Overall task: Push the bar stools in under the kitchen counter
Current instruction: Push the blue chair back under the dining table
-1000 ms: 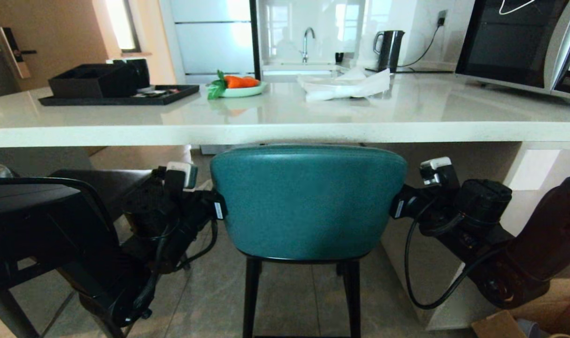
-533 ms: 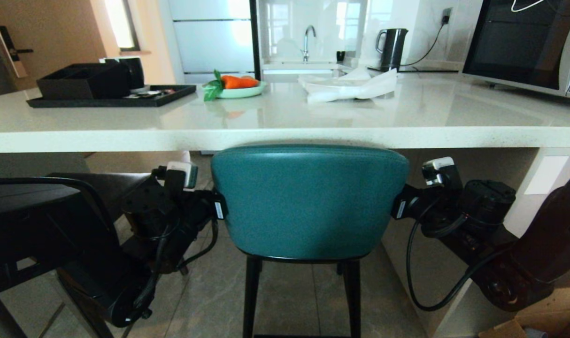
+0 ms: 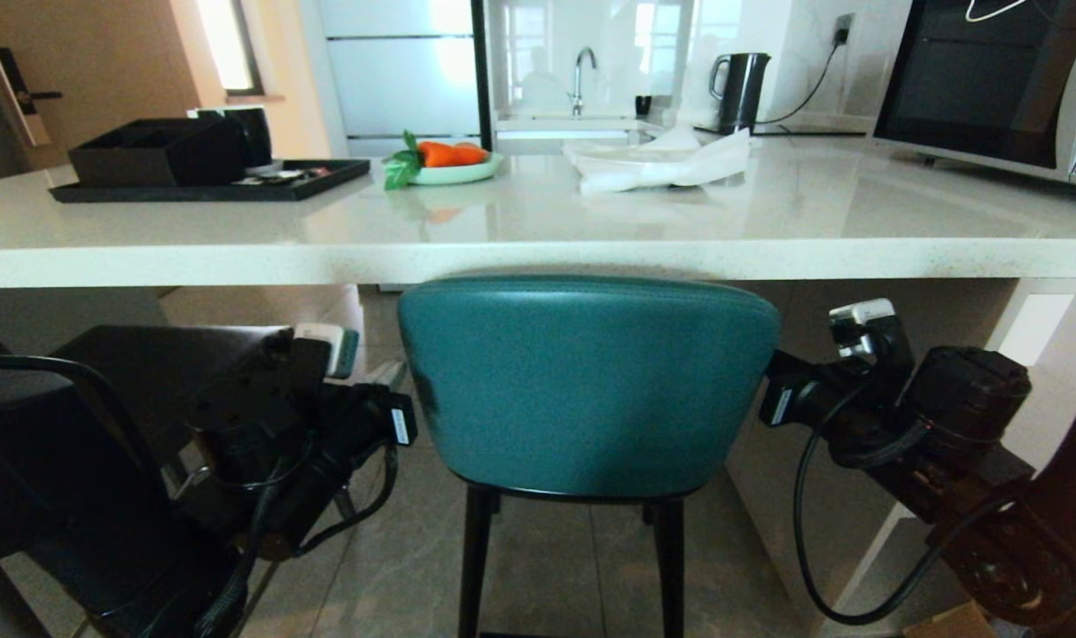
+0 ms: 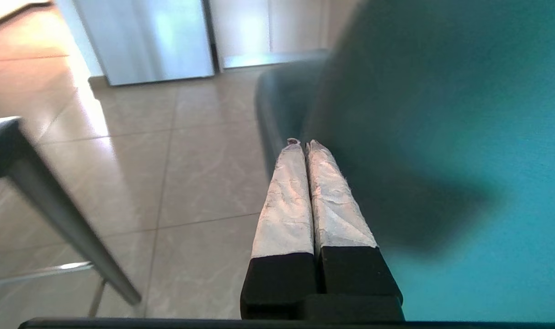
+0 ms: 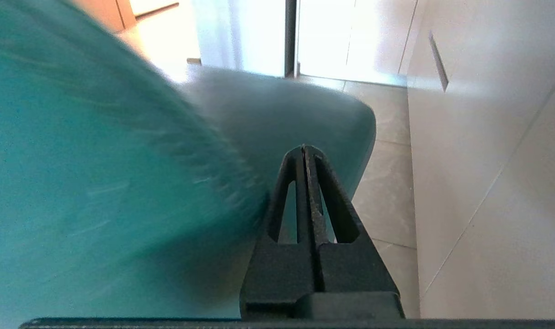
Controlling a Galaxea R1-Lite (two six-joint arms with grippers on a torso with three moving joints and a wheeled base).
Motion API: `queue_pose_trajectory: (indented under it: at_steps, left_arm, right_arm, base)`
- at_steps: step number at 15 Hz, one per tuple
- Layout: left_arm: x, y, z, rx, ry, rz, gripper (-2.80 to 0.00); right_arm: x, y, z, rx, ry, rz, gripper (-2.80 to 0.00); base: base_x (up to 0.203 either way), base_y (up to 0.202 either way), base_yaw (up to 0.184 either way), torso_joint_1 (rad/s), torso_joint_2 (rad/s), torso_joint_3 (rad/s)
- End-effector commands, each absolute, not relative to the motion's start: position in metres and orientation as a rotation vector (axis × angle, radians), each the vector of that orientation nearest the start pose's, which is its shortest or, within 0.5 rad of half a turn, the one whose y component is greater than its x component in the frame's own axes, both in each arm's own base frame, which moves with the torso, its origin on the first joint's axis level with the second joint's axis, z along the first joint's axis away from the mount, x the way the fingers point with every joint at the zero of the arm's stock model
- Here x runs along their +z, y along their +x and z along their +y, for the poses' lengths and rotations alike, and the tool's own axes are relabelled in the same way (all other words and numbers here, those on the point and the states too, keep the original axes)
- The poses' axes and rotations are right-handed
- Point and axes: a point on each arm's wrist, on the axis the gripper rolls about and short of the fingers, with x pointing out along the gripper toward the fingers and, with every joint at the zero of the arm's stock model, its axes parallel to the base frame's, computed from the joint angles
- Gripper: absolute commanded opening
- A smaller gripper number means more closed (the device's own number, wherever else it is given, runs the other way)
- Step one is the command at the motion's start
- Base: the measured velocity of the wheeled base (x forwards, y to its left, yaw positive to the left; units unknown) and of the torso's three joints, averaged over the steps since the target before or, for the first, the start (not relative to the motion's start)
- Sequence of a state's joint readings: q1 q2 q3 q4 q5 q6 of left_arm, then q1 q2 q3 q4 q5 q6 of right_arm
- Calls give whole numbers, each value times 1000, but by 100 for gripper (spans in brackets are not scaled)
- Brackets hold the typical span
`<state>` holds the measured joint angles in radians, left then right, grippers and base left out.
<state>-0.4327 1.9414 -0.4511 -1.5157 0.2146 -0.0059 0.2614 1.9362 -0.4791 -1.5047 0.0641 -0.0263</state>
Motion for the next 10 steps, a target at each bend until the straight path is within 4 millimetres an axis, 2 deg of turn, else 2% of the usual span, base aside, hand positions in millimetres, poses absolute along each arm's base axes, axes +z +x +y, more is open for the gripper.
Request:
queue_pose_trajectory:
  at_steps: [1,6,10]
  left_arm:
    - [142,246,-106,-196,-49,-99,-280]
    - [160,191,-79,-131,-72,-147,-280]
    - [187,147,-52,-58,-92,-251,-280]
  right_arm:
    - [143,266,69,300,-7,-108,-280]
    - [162,207,52,251,20,-158,-280]
    - [178,164,41,218,25,-226,-280]
  base:
    - [0,0,0,0,0,0]
    - [0,0,0,0,0,0]
    - [0,0,0,0,0,0]
